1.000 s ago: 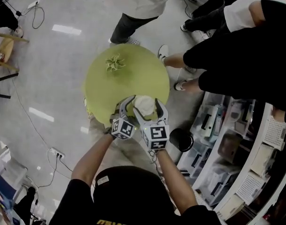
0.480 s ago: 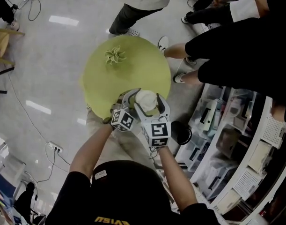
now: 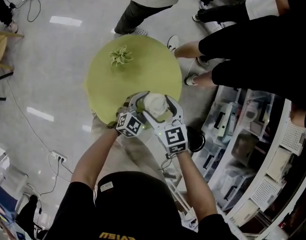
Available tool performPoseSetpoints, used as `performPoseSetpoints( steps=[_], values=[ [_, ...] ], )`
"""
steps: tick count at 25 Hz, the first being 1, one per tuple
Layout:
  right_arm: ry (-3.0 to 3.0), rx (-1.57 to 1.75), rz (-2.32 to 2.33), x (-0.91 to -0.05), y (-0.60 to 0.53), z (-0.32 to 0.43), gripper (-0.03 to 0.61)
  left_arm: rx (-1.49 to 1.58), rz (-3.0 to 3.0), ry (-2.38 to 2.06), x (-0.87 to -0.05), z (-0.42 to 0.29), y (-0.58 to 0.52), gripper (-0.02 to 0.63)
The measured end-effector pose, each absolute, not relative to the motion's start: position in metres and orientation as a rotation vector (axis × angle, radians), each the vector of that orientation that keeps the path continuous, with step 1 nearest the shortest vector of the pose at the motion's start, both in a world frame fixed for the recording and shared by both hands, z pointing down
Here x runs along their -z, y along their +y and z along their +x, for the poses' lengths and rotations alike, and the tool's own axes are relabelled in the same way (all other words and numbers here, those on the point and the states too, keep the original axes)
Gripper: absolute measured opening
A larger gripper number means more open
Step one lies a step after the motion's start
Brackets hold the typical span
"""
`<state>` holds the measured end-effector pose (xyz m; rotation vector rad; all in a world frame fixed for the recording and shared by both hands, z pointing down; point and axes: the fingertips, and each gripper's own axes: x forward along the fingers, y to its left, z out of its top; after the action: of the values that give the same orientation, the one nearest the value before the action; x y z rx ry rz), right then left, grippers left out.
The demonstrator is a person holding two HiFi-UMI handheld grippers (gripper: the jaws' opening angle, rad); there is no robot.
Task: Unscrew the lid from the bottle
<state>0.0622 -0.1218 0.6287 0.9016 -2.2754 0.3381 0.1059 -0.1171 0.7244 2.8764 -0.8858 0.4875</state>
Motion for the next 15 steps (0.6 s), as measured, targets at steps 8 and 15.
performPoseSetpoints(
  steps=[8,15],
  values=[
    [-2.318,-0.188,0.520,-0.630,-0.112,0.059,0.400,-0.508,2.885,-0.832,-0.726,0.108,-0.116,0.395],
    [-2.265,-0.012,0.195,-0.632,-0.104,0.053,0.400,-0.521,2.891,-0.792,-0.728,0.105,-0.115,0.394]
  ],
)
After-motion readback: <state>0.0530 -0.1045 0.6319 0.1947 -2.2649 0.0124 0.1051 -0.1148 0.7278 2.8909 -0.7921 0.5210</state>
